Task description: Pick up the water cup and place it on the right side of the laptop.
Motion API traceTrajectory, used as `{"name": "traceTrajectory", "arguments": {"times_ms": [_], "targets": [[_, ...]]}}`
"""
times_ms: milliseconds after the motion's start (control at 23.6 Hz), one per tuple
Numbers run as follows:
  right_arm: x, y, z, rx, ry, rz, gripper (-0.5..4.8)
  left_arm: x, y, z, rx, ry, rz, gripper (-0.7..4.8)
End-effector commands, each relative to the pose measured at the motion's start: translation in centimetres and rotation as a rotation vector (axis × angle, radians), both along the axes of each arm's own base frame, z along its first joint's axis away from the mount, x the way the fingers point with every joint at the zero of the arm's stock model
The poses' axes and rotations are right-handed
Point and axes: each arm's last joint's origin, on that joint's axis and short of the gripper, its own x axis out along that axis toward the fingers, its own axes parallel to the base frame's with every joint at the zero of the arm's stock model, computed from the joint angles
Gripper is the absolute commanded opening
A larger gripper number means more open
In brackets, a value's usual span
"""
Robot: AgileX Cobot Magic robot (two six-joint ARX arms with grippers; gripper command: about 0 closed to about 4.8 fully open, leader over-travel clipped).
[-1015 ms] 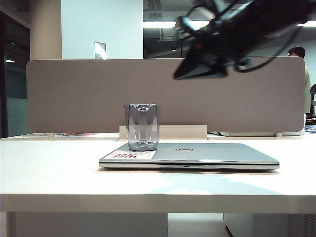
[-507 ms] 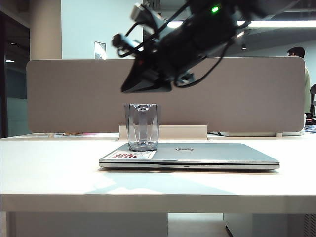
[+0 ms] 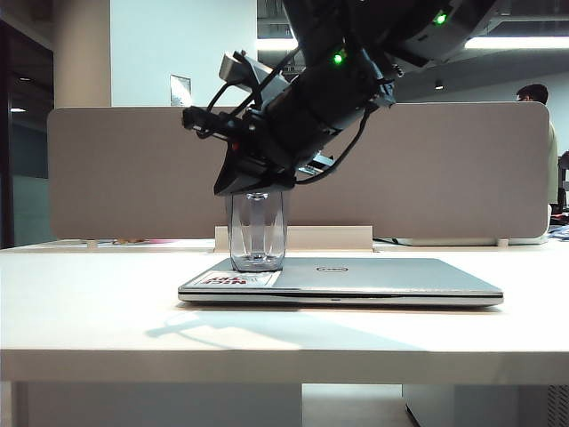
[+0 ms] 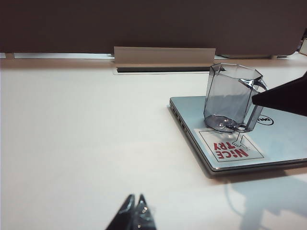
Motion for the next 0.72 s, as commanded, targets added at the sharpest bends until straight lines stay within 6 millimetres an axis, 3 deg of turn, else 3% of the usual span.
{"name": "traceTrajectory", "arguments": {"times_ms": [42,381,719], "targets": [[0.2,0.2,0.1,-0.004,-0.014,-0.041,-0.09,0.0,0.0,0.3,-0.002,-0.016,-0.003,-0.04],[0.7,-0.2,-0.7,-0.039,-0.008,-0.1,-0.09,0.0,0.0,0.3,-0.002,-0.017,-0.003,-0.04],[2.2,-1.9,-0.6,-0.051,-0.019,-0.192,-0.09,0.0,0.0,0.3,-0.002,-0.017,-0.003,-0.04]]}}
